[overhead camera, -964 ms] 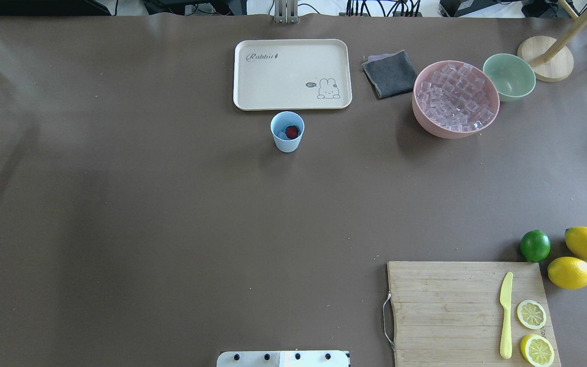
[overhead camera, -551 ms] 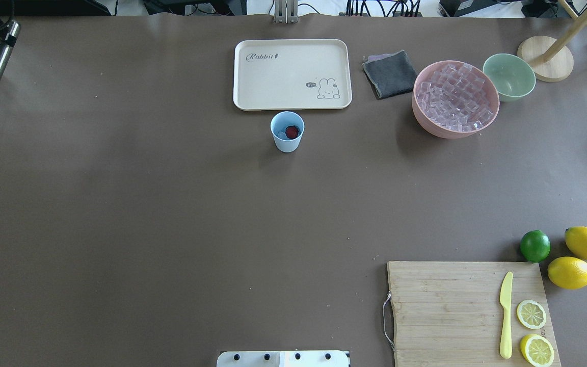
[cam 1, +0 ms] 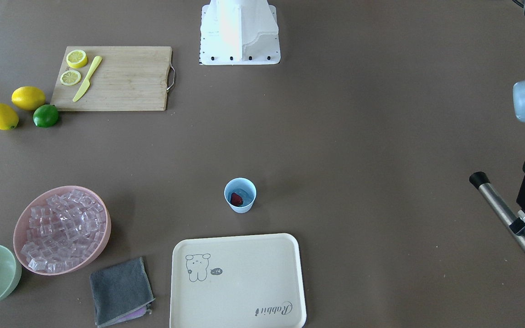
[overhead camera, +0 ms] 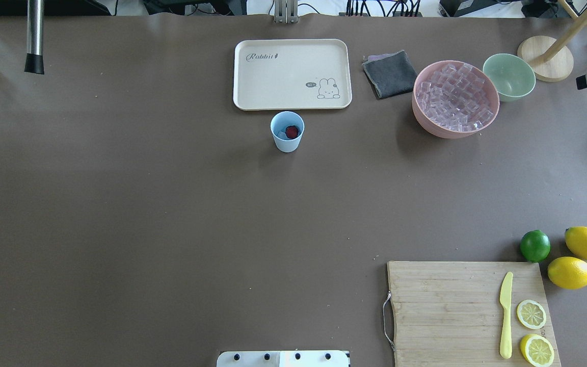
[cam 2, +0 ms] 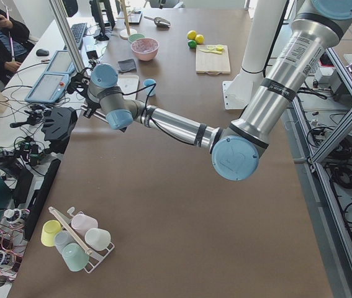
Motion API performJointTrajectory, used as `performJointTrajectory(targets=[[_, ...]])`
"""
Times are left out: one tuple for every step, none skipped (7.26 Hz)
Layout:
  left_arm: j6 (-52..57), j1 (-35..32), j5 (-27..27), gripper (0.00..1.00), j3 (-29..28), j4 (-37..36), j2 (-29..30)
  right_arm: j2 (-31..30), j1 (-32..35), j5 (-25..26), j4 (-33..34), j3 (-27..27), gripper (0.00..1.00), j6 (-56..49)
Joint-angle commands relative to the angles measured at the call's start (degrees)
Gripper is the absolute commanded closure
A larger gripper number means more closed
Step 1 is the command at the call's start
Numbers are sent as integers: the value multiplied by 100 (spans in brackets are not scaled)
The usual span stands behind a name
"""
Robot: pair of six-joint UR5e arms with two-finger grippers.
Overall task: Mash ice and strawberries in cup
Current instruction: 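Carry the metal pestle with the left gripper and lower it into the cup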
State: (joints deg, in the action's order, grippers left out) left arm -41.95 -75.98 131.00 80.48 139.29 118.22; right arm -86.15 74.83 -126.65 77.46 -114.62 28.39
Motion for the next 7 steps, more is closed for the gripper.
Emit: performJointTrajectory(targets=[[-1300,31,-500,100,144,1593,-62,317,-12,96,-3,9,0,0],[-1733,327,-1183,100,109,2359,-140,432,-56,106,-3,53,0,0],[-1790,808,-2069,100,161,2601,-45,468,-56,97,-12,71,0,35],[-1764,1440,-2983,100,135,2621,234,390,-39,97,-21,28,0,61],[-1720,2142,-3940,100,143,2630,411,380,-47,201,-21,123,0,53],[-1615,2593,-4498,100,144,2604,569,371,-47,394,-21,141,0,61],[-1127,2989,-4939,100,152,2604,597,345,-47,413,-21,159,0,61]])
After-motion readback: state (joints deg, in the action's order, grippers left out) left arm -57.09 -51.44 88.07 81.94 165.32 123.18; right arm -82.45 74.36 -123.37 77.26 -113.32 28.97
